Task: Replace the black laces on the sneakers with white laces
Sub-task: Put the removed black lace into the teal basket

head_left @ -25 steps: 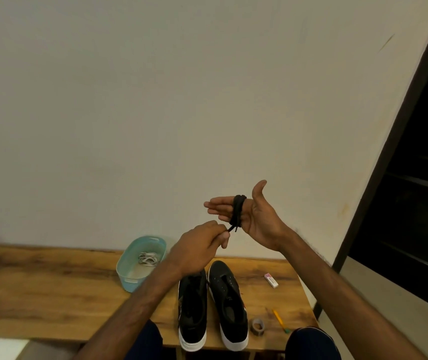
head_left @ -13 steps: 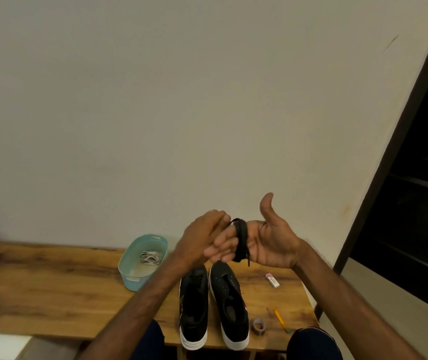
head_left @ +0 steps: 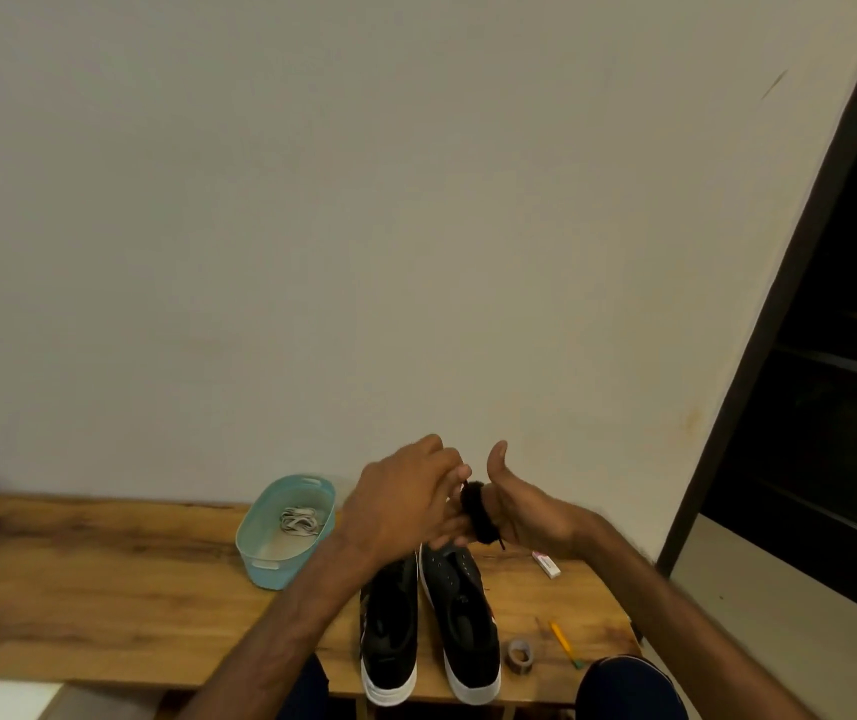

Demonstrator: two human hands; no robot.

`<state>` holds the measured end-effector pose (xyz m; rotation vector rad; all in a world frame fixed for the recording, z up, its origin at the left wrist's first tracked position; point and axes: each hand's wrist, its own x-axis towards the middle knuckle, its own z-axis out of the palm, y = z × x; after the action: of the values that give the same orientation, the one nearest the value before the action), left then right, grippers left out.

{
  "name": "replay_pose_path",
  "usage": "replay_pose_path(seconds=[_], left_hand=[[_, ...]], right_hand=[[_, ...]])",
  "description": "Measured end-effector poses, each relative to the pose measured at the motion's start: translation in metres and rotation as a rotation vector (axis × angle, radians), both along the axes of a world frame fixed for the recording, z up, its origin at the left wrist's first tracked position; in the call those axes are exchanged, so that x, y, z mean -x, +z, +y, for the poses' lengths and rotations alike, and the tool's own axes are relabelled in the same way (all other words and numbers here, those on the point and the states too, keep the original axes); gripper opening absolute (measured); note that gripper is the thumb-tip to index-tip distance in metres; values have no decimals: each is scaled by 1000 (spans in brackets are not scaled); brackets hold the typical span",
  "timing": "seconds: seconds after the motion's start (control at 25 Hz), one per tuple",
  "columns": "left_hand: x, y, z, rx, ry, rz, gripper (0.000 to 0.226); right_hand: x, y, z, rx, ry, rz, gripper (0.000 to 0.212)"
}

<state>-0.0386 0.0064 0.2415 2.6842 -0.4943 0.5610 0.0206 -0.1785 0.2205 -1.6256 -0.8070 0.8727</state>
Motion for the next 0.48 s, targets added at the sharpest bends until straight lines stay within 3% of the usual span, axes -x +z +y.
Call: replay_pose_path(seconds=[0.12, 0.36, 0.48], left_hand=[[-9, 3, 2, 131, 27, -1, 30], [-6, -31, -9, 990, -285, 360, 29], [4, -45, -16, 1150, -388, 491, 33]], right_hand=[[7, 5, 7, -43, 139, 110, 117], [8, 15, 2, -115, 176, 177, 99], [7, 9, -3, -215, 149, 267, 88]])
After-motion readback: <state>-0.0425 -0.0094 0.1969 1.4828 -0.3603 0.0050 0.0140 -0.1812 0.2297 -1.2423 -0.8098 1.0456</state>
